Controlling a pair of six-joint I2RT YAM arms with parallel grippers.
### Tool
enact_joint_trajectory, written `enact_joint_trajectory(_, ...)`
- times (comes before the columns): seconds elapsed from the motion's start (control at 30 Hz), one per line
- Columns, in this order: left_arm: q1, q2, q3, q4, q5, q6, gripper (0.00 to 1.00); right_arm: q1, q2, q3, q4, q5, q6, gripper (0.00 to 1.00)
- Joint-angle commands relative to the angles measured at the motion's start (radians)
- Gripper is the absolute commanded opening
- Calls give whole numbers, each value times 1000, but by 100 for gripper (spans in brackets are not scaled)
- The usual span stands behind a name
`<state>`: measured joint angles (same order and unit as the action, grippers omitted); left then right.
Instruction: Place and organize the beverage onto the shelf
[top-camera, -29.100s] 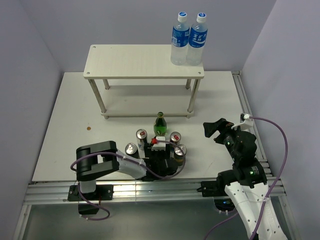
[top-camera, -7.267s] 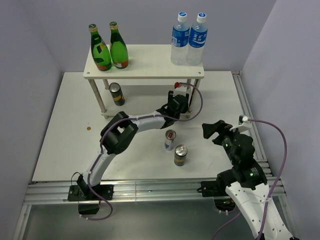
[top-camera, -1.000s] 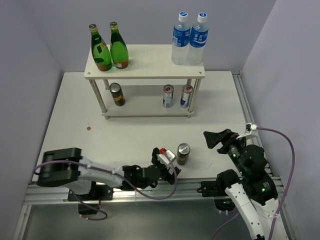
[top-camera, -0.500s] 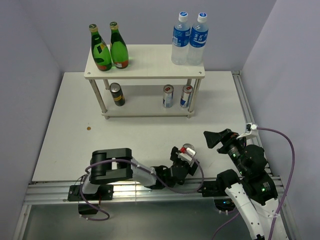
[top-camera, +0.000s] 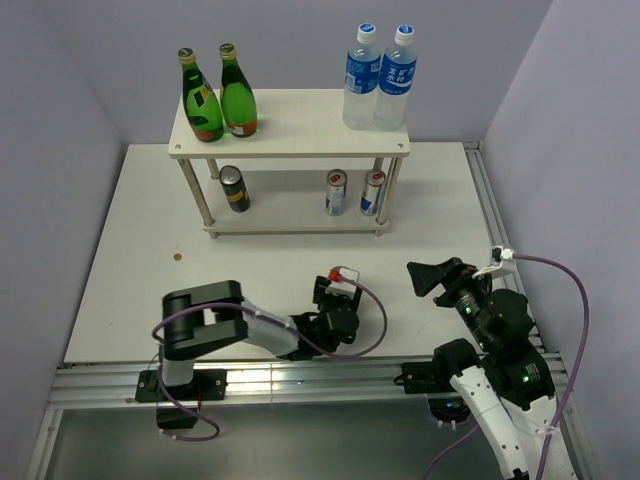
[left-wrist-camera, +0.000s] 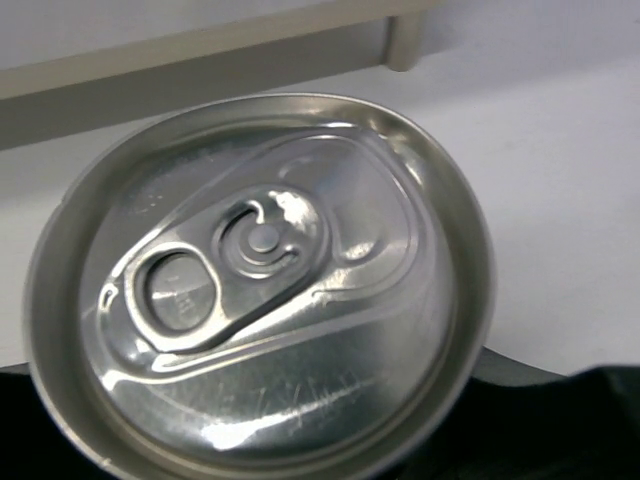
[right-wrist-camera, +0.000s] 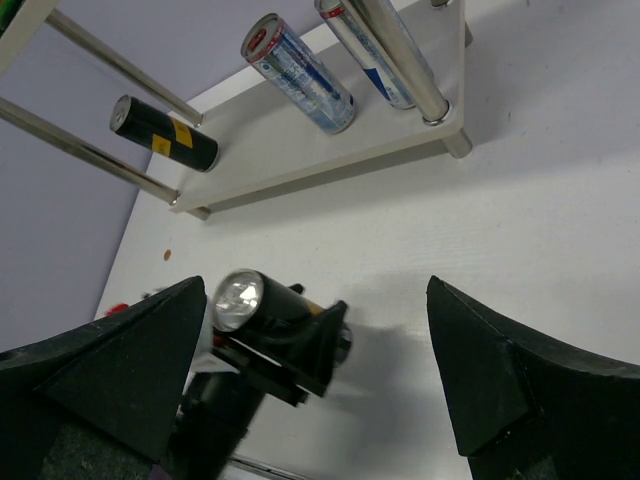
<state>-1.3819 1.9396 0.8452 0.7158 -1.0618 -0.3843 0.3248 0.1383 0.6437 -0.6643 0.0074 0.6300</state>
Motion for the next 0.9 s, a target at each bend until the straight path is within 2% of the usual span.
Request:
enact_joint_trajectory(0.0,72,-191,-87,-10,-57,-31,0,5,0,-16,54,2,-13,98)
enact_joint_trajectory(0.2,251,-333,-193,3,64,22,0,5,-3,-19,60,3,-13,98)
enact_joint_trajectory(0.43,458,-297,-147,80,190,105,0,5,1,-19,61,-1,-16,98)
enact_joint_trajectory(0.63,556,-205,-55,99,243,147,0,5,7,-19,61,-3,-18,98)
enact_joint_trajectory(0.87,599,-202,23,94,258,183,0,5,17,-22,65,-3,-21,98)
